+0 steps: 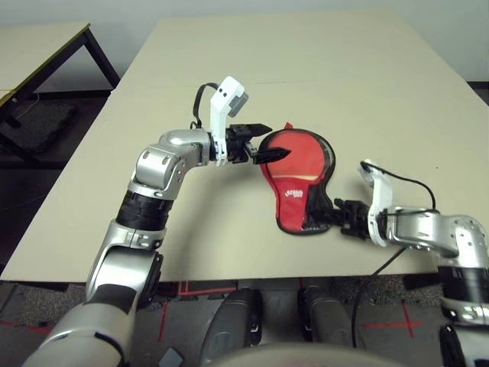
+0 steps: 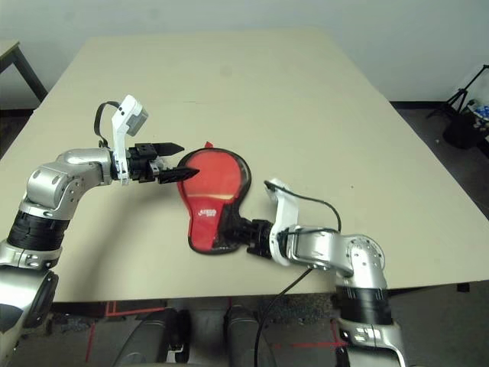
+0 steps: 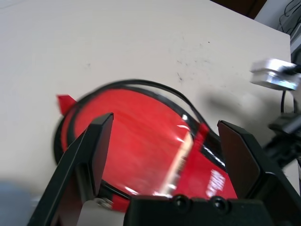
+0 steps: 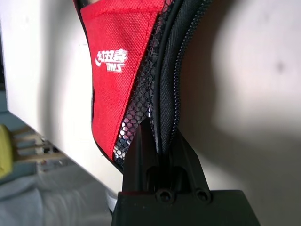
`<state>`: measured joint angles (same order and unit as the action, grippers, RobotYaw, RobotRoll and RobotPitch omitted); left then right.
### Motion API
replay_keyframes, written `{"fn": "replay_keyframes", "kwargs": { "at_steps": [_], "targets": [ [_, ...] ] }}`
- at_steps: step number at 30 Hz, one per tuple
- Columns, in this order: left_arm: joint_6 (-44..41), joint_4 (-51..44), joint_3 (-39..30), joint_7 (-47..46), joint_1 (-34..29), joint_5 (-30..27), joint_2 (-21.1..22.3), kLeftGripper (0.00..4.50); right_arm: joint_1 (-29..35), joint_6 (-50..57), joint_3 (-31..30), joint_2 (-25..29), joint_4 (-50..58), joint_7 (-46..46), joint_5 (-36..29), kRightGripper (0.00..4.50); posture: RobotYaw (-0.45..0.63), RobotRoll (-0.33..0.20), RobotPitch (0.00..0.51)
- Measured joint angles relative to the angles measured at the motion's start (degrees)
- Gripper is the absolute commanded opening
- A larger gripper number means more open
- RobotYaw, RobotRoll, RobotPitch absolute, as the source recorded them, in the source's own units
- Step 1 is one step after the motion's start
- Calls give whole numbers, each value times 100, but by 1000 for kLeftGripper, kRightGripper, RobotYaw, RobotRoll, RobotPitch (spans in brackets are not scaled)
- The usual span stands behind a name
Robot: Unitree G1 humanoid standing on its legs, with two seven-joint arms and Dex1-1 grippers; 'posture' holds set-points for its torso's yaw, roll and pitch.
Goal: Store the ping-pong paddle in its case and zip it.
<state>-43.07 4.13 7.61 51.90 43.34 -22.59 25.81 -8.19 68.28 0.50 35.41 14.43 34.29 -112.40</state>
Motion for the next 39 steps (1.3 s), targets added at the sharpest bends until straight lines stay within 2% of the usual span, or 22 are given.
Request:
{"fn": "replay_keyframes", "kwargs": {
  "at_steps": [7, 12, 16, 23, 26, 29, 32, 36, 39],
  "targets": [
    [12, 18, 2, 34, 1, 16, 3, 4500, 415, -657, -666, 686, 647, -591, 2, 27, -19, 0, 119],
    [12, 18, 2, 41, 1, 28, 13, 4500, 202, -666, -935, 1123, 589, -965, 2, 27, -9, 0, 114],
    [20, 20, 2, 41, 0, 45, 27, 4500, -363, -469, -1040, 1234, 250, -1028, -14, 1253, -4, 0, 108],
    [27, 20, -3, 33, 1, 57, 117, 4500, -1153, 122, -1106, 2861, 92, -1647, -17, 3458, -1, 0, 99],
    [48, 46, -26, 27, 2, 60, 160, 4500, -1595, 217, -1134, 3225, 96, -1850, -12, 4404, -15, 0, 95],
    [198, 282, -58, 12, 106, 107, 207, 4500, -2602, 119, -1285, 2724, 99, -1647, 144, 4462, -26, 0, 93],
    [584, 782, -63, 3, 342, 342, 326, 4500, -3520, 131, -1552, 1861, 212, -2043, 1433, 4462, -29, 0, 93],
    [1102, 1341, -36, 46, 431, 742, 616, 4500, -3846, 143, -2186, 1304, 286, -3016, 3321, 4462, -20, 0, 94],
    [1350, 1651, 4, 105, 429, 1008, 768, 4500, -3943, 88, -2488, 1085, 260, -3724, 4414, 4462, -15, 0, 95]
  ]
}}
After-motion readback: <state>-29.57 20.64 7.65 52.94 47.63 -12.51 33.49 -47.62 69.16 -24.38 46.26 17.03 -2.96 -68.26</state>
